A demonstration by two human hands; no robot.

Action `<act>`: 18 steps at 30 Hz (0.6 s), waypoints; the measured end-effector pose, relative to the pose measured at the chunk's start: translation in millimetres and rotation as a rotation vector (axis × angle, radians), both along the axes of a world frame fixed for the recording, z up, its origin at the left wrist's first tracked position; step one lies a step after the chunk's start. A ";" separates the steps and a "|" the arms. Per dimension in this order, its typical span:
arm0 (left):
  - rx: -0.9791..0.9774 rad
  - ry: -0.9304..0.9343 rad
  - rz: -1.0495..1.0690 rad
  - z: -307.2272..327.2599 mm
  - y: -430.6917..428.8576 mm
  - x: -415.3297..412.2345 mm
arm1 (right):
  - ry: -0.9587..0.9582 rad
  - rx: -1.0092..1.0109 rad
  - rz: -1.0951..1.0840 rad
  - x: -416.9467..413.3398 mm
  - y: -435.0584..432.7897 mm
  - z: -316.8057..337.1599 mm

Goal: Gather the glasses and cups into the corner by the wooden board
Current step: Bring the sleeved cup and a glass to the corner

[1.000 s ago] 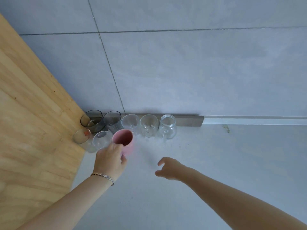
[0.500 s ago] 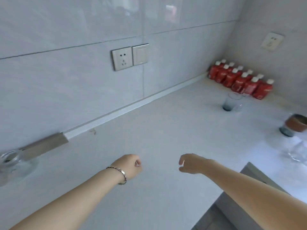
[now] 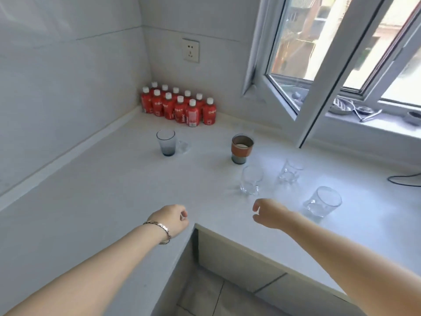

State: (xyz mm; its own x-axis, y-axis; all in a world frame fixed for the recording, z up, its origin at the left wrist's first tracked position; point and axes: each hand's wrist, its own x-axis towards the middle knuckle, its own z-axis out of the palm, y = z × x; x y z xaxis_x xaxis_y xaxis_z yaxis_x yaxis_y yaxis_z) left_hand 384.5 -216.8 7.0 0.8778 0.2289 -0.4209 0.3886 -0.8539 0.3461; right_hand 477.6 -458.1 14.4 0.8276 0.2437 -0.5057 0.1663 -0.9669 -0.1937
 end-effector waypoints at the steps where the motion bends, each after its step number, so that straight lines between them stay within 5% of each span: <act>1: 0.000 0.003 -0.013 -0.6 -5.5 13.4 | -0.024 0.019 -0.044 11.3 -8.4 -1.5; 10: -0.050 0.046 -0.104 -24.1 -7.5 139.9 | -0.121 0.104 -0.160 109.6 5.6 -30.9; 18: -0.021 0.052 -0.276 -30.1 -16.0 264.8 | 0.022 0.154 -0.251 156.4 18.3 -57.7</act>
State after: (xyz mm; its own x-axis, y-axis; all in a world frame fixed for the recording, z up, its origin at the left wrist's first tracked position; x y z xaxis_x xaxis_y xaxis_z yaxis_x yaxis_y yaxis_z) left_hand 649.3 -232.8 -23.1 0.8828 -0.0248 -0.4692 0.1602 -0.9229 0.3501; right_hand 634.0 -439.8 -43.3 0.8606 0.1085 -0.4975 -0.0800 -0.9361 -0.3425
